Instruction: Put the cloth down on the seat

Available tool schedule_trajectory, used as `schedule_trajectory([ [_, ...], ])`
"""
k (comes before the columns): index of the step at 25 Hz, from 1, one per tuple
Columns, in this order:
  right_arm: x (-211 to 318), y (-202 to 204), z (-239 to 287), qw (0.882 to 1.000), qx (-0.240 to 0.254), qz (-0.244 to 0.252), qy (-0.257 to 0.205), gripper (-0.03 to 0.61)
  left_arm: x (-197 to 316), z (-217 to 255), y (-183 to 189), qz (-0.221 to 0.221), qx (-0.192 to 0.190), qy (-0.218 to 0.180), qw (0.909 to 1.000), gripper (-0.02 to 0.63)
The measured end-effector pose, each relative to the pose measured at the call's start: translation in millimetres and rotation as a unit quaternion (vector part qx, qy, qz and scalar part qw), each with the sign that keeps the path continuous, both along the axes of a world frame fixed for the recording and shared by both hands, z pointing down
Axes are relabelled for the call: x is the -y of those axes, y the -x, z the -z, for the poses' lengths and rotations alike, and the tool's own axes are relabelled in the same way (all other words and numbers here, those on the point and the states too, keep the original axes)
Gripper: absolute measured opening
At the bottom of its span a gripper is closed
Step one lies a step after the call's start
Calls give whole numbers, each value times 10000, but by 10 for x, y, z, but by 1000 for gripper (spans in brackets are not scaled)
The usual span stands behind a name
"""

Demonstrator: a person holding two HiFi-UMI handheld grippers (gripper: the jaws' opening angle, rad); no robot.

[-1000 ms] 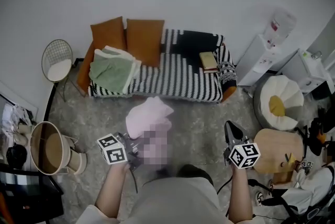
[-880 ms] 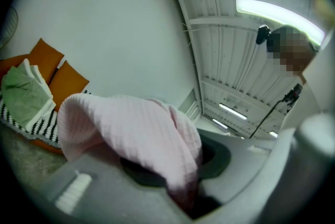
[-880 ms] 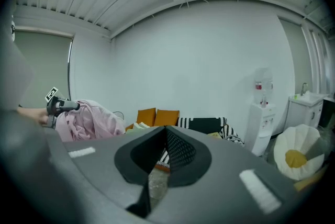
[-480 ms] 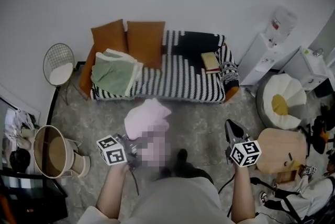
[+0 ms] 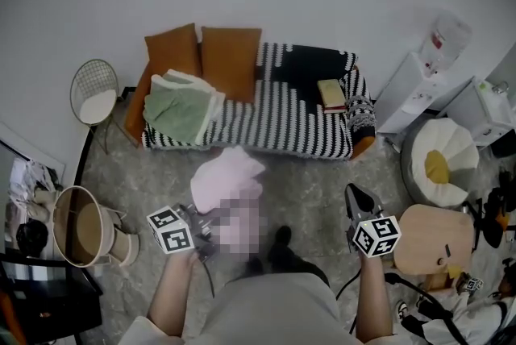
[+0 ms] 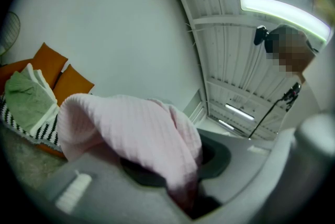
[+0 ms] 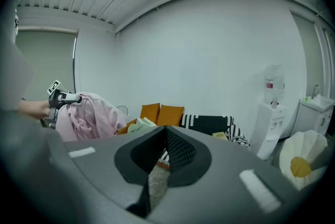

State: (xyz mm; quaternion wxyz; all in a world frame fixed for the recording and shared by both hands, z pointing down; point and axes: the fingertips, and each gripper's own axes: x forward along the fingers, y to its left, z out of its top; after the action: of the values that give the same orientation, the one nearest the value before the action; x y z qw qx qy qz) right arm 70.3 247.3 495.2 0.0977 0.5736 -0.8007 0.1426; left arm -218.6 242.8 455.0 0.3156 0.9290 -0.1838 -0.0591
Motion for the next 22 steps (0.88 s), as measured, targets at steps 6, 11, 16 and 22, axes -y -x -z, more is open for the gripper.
schedule_trajectory([
  [6,423,-171,-40,9999,39,115,61,-2,358,-18,-192,94,34,41,9999,94],
  [11,734,-279,-110,9997,104,191,111,-2,626,-42,-344,191,59,73,9998,94],
  [16,1085,-406,-213,9992,179,308,180,-2,930,-71,-543,270,103,96,9995,94],
  [22,1423,-563,-217,9985,212,483,176,0,1222,-69,-746,460,49,119,9989,92],
])
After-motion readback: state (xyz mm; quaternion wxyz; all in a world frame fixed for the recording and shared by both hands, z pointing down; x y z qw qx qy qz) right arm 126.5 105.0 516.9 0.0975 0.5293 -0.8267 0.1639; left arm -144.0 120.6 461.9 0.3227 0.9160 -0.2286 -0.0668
